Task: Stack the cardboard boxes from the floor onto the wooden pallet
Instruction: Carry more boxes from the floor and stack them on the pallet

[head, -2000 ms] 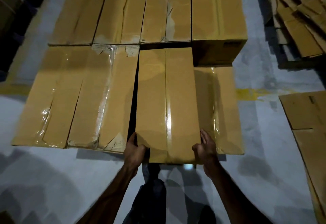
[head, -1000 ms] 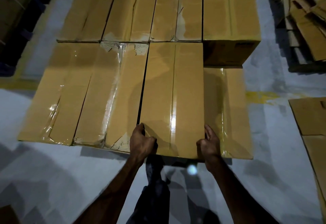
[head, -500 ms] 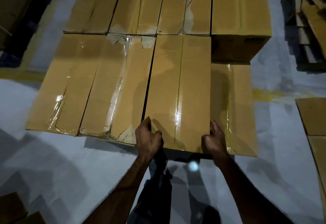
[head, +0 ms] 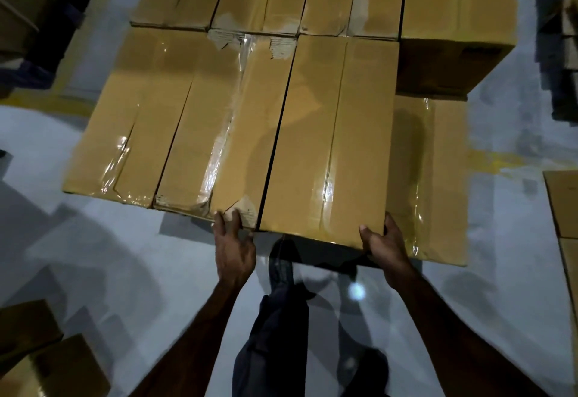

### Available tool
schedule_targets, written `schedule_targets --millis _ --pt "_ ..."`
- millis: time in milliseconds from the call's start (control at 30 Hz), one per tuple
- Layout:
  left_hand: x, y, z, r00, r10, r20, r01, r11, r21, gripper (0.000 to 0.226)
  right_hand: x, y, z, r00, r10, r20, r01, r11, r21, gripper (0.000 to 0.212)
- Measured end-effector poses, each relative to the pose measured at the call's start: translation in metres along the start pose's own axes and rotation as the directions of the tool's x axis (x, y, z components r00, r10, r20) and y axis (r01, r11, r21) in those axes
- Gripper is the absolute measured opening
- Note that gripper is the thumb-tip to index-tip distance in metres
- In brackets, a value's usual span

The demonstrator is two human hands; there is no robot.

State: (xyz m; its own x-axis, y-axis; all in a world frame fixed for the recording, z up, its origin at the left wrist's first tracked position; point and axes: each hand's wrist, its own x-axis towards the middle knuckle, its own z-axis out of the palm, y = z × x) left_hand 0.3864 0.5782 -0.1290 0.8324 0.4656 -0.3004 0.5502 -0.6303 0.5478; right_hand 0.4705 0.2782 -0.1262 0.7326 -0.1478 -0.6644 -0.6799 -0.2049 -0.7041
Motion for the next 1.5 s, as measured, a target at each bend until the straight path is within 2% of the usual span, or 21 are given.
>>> schedule_targets --millis 200,400,633,700,767,833,933,1033,1100,1233,1367,1500 --pt "0.001 0.002 0.009 0.999 0.005 0.052 -0.006 0.999 0.034 0.082 -0.002 0.001 0.006 0.999 -0.039 -0.013 0.039 0.999 -0.02 0.059" --pt "0.003 0.013 0.016 0.997 -0.016 0.08 0.013 0.999 0.048 0.071 -0.001 -0.001 0.007 0.999 -0.015 -0.031 0.014 0.998 -0.057 0.053" --pt "-0.003 0.02 0.019 0.993 -0.021 0.114 0.016 0.999 0.038 0.085 -0.001 -0.006 0.004 1.0 0.01 -0.012 -0.011 0.996 -0.086 0.055" --pt "-0.006 0.032 0.013 0.993 -0.071 0.093 0.059 0.991 0.119 0.075 -0.001 -0.012 -0.001 1.0 0.014 0.015 -0.012 0.994 -0.108 0.054" --pt "-0.007 0.045 0.005 0.998 -0.055 0.002 0.054 0.977 0.206 0.049 0.001 -0.019 -0.006 0.999 0.018 0.037 -0.013 0.992 -0.124 0.053" --pt "-0.002 0.057 -0.002 0.996 0.027 -0.08 -0.006 0.97 0.244 0.028 0.006 -0.029 -0.01 0.999 0.024 0.045 -0.018 0.989 -0.144 0.053" --pt "0.026 0.07 -0.007 0.97 0.216 -0.11 -0.176 0.94 0.291 0.028 0.018 -0.045 -0.012 0.999 0.024 0.026 -0.019 0.988 -0.153 0.053" --pt "0.076 0.087 -0.009 0.929 0.37 0.009 -0.344 0.855 0.388 0.035 0.038 -0.065 -0.009 1.0 0.016 -0.018 -0.018 0.986 -0.163 0.052" --pt "0.115 0.1 -0.008 0.892 0.434 0.126 -0.447 0.805 0.391 0.049 0.053 -0.081 -0.006 0.999 0.005 -0.036 -0.011 0.987 -0.161 0.053" --pt "0.193 0.124 0.001 0.825 0.457 0.331 -0.56 0.734 0.384 0.078 0.089 -0.12 0.001 0.996 -0.03 -0.087 0.015 0.986 -0.168 0.052" --pt "0.255 0.152 0.01 0.801 0.457 0.387 -0.589 0.718 0.371 0.086 0.134 -0.152 0.002 0.99 -0.039 -0.133 0.014 0.982 -0.187 0.067" --pt "0.291 0.17 0.016 0.791 0.467 0.396 -0.6 0.719 0.351 0.089 0.166 -0.179 0.01 0.981 -0.089 -0.174 0.059 0.984 -0.17 0.048"
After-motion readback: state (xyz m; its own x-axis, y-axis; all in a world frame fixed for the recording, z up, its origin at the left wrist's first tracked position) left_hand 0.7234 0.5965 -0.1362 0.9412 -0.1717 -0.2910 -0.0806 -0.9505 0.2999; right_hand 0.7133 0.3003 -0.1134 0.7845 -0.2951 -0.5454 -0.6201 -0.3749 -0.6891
